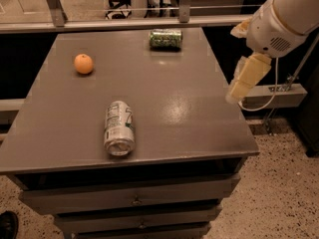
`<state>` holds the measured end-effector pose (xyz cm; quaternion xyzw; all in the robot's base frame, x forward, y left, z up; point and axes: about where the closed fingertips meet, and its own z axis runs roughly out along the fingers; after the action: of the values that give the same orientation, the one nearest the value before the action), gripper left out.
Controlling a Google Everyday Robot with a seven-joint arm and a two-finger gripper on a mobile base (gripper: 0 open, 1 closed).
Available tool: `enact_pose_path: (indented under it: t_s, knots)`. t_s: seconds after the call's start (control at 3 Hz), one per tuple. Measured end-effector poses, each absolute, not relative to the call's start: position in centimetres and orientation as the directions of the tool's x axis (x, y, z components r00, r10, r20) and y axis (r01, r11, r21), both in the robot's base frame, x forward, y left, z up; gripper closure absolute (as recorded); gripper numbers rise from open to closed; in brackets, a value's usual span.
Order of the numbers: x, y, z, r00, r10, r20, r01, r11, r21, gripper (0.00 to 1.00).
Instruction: Move green can near orange
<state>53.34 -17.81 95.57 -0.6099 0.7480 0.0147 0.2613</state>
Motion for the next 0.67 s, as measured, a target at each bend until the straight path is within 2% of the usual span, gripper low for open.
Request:
enact_pose_path:
  t_s: [0.33, 0.67]
  knots:
    - [58.86, -15.31, 95.85, -0.068, -0.852, -0.519, -0.905, 0.271, -0.328, 0.00]
    - [58.96, -15.27, 95.78, -0.067, -0.849, -0.523, -0.904, 0.274, -0.329, 0.00]
